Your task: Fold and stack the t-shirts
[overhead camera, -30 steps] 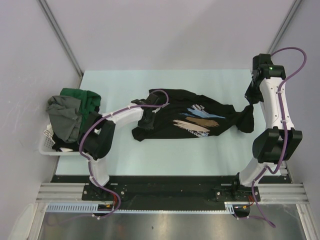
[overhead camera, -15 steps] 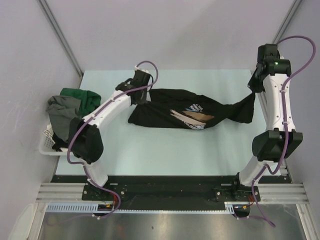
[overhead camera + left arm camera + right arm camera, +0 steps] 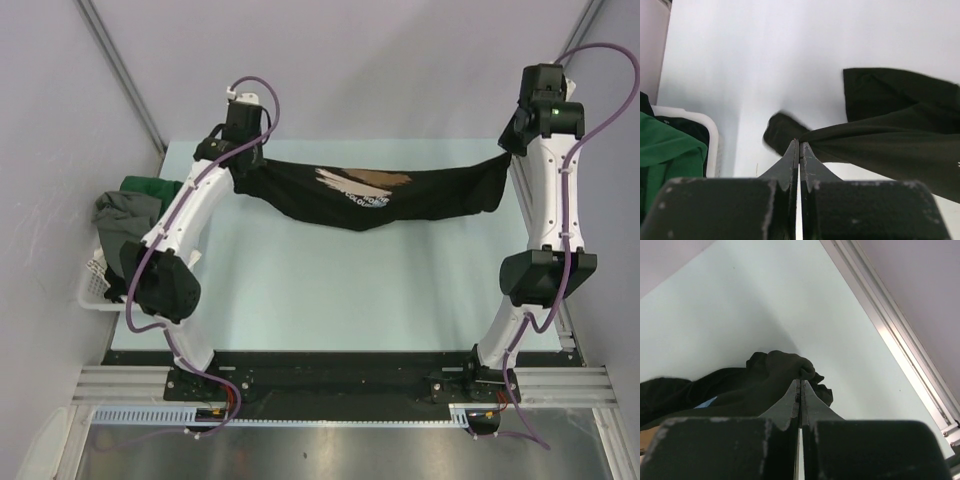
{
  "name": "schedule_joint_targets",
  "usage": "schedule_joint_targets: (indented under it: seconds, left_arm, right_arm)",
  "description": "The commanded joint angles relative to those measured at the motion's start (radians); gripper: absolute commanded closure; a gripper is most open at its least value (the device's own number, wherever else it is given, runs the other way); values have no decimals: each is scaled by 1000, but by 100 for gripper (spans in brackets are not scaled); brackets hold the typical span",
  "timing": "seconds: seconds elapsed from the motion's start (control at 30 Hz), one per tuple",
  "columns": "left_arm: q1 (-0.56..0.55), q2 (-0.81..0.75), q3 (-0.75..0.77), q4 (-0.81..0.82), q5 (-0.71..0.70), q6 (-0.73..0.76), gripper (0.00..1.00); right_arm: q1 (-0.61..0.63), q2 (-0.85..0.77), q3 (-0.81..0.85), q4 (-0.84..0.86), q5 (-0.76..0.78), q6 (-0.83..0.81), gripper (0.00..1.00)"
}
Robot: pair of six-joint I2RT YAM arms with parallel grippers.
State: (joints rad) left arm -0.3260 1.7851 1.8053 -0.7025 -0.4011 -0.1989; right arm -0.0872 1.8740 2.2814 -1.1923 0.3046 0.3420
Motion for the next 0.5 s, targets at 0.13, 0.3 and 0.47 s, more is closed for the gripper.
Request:
schedule_joint_targets:
  seconds: [0.13,0.3,0.47]
  left_arm:
    - [2,-174,32,64,-12,29,100]
    - [2,-312,0,35,-2,16,100]
    - [2,-440,-44,14,13,-16,100]
  right_arm:
    - [24,-79,82,79,14,2,100]
    - [49,-200,1,105,8,25,100]
    - [84,-334,-109,123,8,55,100]
